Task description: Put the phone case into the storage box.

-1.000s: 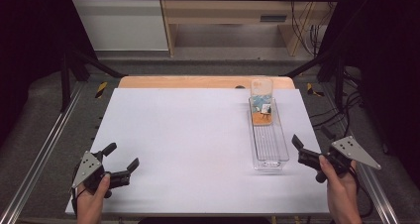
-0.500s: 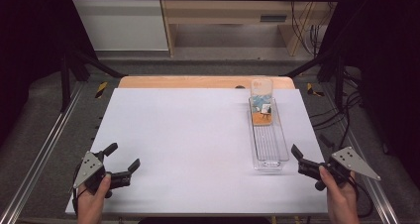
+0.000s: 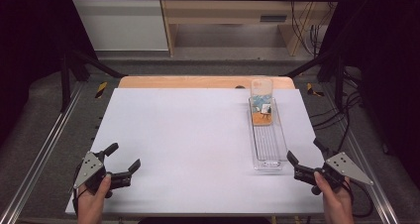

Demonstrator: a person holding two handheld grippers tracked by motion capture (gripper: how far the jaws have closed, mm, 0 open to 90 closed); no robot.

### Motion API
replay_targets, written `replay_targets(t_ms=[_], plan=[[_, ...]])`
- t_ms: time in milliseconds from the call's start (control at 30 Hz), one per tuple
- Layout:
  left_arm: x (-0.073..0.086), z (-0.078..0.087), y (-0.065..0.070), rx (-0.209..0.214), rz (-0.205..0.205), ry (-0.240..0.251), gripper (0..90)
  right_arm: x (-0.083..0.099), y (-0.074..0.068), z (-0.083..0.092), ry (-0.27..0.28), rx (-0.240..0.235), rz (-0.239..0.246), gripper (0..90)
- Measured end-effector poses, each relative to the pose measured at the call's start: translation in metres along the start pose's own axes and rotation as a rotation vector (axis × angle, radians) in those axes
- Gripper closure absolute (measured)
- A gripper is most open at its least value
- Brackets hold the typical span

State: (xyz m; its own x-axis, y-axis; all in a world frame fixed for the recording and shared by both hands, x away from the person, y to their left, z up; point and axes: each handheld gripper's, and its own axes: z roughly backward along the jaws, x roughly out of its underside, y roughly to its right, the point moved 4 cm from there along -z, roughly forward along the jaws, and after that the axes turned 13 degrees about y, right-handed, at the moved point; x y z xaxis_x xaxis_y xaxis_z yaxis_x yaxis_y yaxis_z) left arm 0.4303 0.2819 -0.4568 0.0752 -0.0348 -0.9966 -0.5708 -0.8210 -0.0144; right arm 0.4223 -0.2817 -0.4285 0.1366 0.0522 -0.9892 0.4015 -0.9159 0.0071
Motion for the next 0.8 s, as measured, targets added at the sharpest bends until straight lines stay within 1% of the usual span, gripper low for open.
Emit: replay_targets(t_ms=[133, 400, 500, 600, 800], plan=[[0.0, 0.0, 0.0, 0.001, -0.001, 0.001, 1.9, 0.003, -0.002, 0.0, -0.003, -0.015, 0.011, 2.3], [0.0, 0.0, 0.0, 0.005, -0.002, 0.0, 1.9, 0.011, -0.008, -0.002, -0.007, -0.043, 0.003, 2.5], [0.0, 0.0, 0.0, 0.007, -0.003, 0.0, 1.9, 0.015, -0.012, -0.004, -0.008, -0.063, 0.0, 2.5], [0.0, 0.0, 0.0, 0.008, -0.002, 0.001, 2.0, 0.017, -0.016, -0.006, -0.011, -0.08, 0.008, 2.5], [-0.001, 0.001, -0.001, 0.006, -0.006, 0.008, 2.0, 0.022, -0.022, -0.01, -0.013, -0.11, 0.0, 2.7]])
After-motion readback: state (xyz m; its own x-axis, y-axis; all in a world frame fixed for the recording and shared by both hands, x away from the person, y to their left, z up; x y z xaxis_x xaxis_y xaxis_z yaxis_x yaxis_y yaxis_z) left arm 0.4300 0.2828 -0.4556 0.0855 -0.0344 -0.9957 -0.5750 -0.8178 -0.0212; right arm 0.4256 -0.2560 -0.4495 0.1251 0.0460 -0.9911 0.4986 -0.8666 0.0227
